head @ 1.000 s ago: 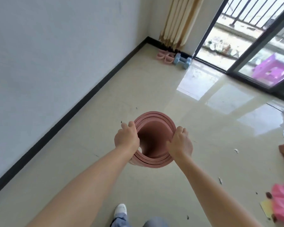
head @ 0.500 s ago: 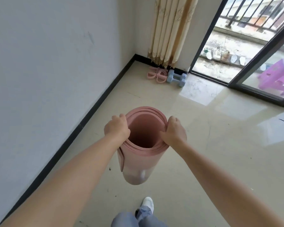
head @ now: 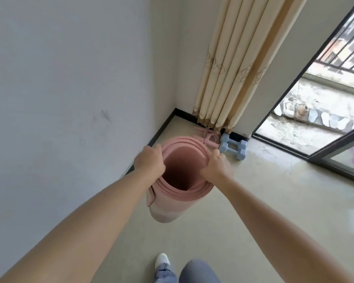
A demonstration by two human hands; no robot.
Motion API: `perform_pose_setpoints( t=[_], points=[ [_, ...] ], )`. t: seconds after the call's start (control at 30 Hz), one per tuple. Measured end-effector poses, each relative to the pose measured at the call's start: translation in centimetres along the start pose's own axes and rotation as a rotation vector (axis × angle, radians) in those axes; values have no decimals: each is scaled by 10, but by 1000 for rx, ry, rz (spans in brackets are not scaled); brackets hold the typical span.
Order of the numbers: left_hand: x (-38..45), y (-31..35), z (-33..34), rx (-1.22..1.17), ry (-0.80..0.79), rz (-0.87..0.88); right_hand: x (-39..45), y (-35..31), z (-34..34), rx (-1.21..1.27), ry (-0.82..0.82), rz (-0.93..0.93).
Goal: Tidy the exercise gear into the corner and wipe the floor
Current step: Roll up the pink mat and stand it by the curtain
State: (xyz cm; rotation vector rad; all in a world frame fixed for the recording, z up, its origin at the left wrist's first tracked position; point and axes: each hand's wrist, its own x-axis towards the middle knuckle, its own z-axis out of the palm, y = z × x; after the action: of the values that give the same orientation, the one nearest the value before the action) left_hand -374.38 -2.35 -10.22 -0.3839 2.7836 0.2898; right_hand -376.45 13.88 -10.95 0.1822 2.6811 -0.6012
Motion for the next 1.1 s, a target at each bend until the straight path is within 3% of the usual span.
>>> perform_pose_setpoints(
  t=[0.2, 0.4, 0.53, 0.93, 1.1],
  points=[
    [157, 49, -48, 17, -22, 17, 157, -30, -55, 55, -24, -15],
    [321, 85, -69, -45, -60, -98, 330, -66, -91, 21, -74, -95],
    [417, 106, -73, -90, -97, -152, 423, -85, -105, 22, -110, -47],
    [667, 120, -40, -199, -204, -238, 669, -131, -75, 46, -192, 78],
    [744, 127, -17, -204, -204, -229, 751, -134, -57, -16, -173, 47]
  ],
)
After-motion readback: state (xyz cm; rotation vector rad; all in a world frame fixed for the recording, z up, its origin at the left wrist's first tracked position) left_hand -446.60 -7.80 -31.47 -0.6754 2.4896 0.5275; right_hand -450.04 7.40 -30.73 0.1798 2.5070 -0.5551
